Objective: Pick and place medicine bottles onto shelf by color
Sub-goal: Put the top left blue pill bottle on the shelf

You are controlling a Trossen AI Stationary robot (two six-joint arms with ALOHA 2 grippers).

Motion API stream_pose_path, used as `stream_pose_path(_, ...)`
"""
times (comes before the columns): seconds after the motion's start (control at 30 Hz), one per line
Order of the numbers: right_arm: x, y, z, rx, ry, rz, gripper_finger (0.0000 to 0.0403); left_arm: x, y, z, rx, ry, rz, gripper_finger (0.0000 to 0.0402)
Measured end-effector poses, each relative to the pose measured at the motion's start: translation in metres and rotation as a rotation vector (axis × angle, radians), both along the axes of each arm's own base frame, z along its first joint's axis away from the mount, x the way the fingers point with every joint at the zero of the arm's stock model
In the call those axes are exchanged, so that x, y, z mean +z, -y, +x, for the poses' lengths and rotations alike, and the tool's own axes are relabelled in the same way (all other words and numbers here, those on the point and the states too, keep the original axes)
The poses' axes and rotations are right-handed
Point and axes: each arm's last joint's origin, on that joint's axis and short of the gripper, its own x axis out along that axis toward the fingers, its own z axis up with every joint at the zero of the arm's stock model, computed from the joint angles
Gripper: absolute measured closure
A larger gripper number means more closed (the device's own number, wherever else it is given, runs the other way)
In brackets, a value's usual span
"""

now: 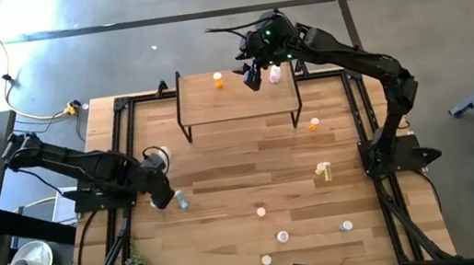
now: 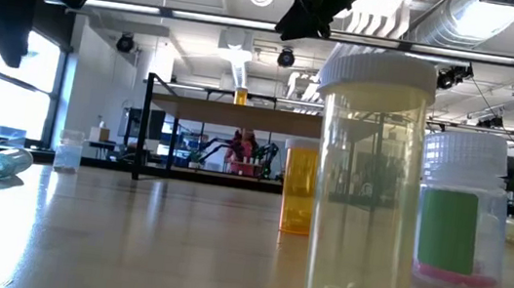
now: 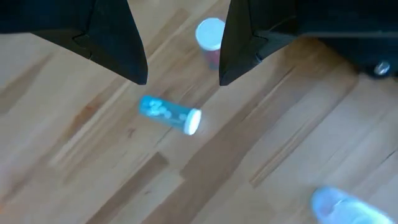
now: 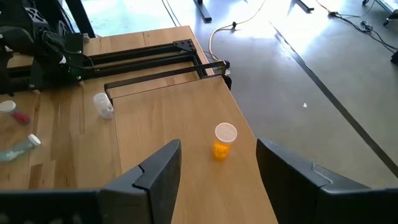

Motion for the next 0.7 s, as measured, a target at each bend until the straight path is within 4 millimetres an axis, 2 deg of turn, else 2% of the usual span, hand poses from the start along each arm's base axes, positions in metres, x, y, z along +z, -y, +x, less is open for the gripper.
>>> stream_pose_path(0.7,0.0,0.0,0.0,0.0,-0.001,0.002,0.0203,-0.027,0.03,0.013,0.033,-0.207,0.021,0.0211)
